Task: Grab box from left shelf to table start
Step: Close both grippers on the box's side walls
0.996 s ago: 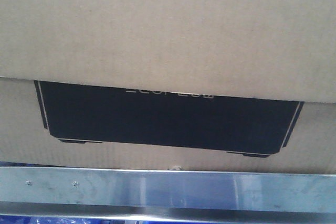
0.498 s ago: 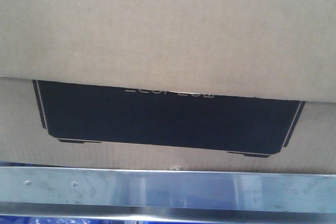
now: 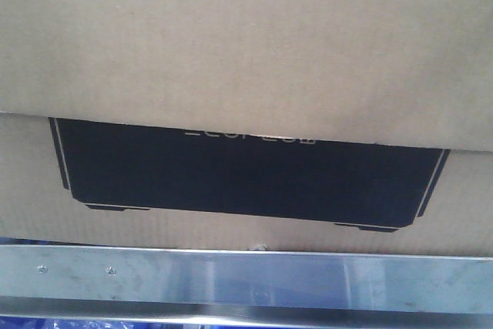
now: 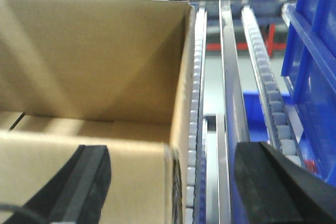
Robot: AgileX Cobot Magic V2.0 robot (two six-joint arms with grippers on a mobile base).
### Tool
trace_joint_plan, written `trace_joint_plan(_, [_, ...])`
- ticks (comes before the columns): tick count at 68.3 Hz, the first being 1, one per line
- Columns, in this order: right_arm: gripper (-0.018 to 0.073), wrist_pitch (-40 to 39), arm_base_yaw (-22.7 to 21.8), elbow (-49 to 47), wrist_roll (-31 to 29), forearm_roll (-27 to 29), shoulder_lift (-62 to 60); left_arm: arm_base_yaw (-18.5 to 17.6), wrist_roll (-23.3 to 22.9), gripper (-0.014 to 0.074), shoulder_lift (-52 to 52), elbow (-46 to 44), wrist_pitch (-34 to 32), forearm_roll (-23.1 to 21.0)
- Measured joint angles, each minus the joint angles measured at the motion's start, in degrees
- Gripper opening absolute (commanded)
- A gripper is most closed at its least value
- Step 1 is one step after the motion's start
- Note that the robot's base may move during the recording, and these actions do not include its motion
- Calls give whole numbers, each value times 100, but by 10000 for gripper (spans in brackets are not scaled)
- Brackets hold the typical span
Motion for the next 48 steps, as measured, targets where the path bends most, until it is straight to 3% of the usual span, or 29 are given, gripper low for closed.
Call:
trace_joint_plan(35, [571,2215,0,-3334,11,-73,4578,0,0,351,0,-25,22,11])
trace_joint_plan(48, [557,2565,0,-4009,11,-270,5650,0,0,322,0,-25,22,11])
